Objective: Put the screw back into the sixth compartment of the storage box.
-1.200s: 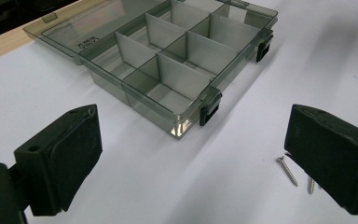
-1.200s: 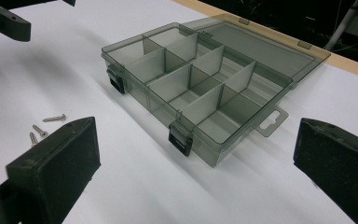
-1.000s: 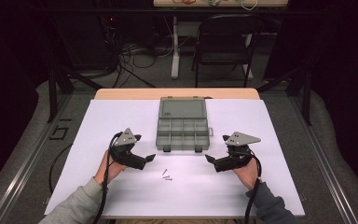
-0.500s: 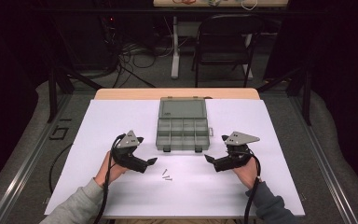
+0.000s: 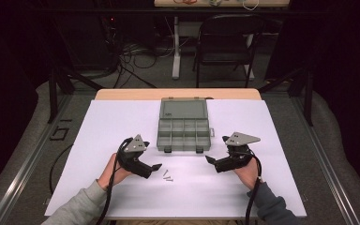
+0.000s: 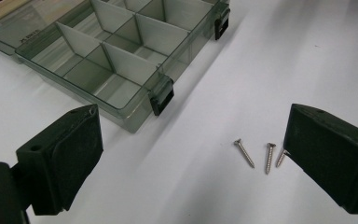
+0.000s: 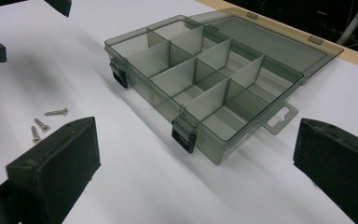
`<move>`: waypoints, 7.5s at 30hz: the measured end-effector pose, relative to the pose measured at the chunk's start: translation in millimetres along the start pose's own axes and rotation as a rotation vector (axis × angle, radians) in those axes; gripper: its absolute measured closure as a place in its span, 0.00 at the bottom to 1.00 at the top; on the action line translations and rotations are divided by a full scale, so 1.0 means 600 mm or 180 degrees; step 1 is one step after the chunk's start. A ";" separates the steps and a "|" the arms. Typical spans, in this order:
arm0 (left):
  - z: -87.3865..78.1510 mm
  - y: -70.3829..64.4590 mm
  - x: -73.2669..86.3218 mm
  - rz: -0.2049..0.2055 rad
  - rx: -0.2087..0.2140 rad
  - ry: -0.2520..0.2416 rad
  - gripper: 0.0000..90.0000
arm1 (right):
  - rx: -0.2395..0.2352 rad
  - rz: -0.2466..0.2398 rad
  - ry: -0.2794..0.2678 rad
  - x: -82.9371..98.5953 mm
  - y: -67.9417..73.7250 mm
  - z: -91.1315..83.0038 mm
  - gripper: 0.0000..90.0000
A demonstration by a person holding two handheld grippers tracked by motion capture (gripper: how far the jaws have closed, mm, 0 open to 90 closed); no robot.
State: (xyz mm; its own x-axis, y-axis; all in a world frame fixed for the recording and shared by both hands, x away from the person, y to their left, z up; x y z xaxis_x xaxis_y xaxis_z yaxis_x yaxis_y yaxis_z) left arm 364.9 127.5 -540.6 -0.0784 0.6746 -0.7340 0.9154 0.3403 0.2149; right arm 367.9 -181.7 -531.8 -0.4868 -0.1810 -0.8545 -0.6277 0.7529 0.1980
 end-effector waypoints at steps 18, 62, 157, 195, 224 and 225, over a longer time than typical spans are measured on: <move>0.038 -0.024 0.002 0.0002 0.0266 0.0322 0.02 | -0.0047 -0.0029 0.0084 0.002 0.006 0.003 0.00; 0.066 -0.047 0.018 0.0052 0.0691 0.0540 0.98 | -0.0034 -0.0066 0.0137 0.004 0.005 0.006 0.00; 0.061 0.036 -0.077 0.0343 0.0439 0.0305 0.98 | 0.0031 -0.0022 0.0125 0.003 -0.004 0.004 0.00; 0.078 0.071 -0.116 0.0429 0.0349 0.0383 0.98 | 0.0031 -0.0019 0.0102 0.001 -0.003 0.002 0.00; 0.125 0.094 -0.115 0.0440 0.0362 0.0702 0.97 | 0.0042 -0.0028 0.0116 0.001 -0.004 0.001 0.00; 0.128 0.094 -0.114 0.0435 0.0367 0.0716 0.97 | 0.0042 -0.0027 0.0117 0.001 -0.004 0.001 0.00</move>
State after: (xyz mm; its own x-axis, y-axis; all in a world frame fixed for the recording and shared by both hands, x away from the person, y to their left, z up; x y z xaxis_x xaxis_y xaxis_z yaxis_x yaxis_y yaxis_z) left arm 452.0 50.6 -527.8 -0.0250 0.8419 -0.5391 0.9614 0.1681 0.2179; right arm 369.6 -183.1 -533.4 -0.5035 -0.2104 -0.8380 -0.6240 0.7594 0.1842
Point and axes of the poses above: each handheld gripper's, and its own axes: z roughly forward along the jaws, x roughly out of its underside, y roughly to its left, the point moved 4 cm from there along z, roughly forward along the jaws, and after that the axes turned 14 degrees about z, right-handed, at the moved point
